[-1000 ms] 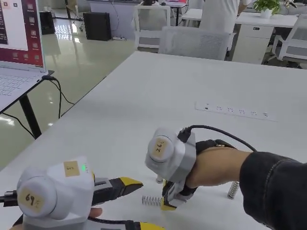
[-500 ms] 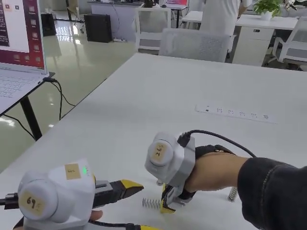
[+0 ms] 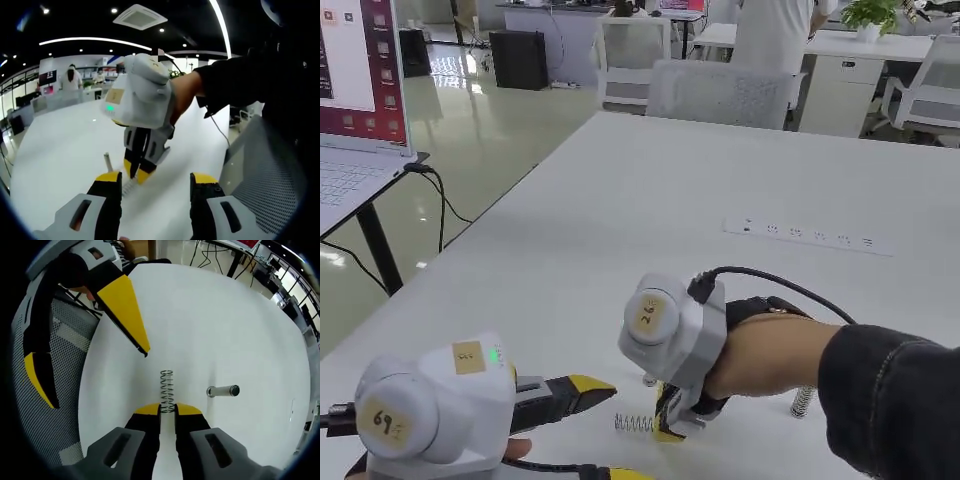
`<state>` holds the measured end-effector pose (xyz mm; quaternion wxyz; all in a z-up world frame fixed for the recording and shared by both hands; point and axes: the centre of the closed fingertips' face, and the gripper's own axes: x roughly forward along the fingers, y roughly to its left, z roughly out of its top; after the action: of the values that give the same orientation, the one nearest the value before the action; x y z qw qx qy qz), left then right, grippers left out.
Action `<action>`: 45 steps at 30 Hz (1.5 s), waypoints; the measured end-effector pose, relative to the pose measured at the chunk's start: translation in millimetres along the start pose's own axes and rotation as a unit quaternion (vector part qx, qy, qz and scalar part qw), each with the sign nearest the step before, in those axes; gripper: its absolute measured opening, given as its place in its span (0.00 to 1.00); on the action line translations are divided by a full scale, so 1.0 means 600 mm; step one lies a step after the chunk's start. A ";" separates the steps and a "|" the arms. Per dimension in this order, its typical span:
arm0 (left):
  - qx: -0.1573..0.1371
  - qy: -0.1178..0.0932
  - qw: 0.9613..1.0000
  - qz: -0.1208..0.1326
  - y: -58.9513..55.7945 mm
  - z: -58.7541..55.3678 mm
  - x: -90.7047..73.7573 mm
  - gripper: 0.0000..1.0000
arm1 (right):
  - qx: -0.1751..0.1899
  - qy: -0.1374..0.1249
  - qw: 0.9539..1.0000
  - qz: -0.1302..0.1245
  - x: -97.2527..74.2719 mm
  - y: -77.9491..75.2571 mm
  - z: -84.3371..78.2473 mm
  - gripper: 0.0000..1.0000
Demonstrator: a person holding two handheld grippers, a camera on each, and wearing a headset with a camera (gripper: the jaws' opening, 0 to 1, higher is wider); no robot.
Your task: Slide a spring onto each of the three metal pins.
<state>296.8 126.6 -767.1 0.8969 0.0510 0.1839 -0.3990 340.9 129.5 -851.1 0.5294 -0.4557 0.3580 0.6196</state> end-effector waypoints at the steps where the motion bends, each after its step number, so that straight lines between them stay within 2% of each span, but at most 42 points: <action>1: 0.000 0.000 1.000 0.000 0.000 0.000 0.000 0.49 | 0.000 -0.001 1.000 0.000 -0.003 0.001 0.001 0.07; 22: 0.010 0.006 1.000 -0.003 -0.001 -0.006 0.003 0.43 | -0.023 -0.017 0.999 0.015 -0.081 0.051 -0.004 0.07; 29: 0.016 0.006 1.000 -0.005 -0.004 -0.005 0.003 0.39 | -0.032 -0.020 0.999 0.022 -0.095 0.066 0.001 0.07; 45: 0.034 0.003 0.999 -0.023 -0.015 0.001 0.002 0.19 | -0.056 -0.018 0.998 0.033 -0.109 0.081 0.004 0.07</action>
<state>291.2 119.4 -766.7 0.8848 0.0786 0.1741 -0.4251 294.2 101.3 -790.5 0.4888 -0.4610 0.3282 0.6640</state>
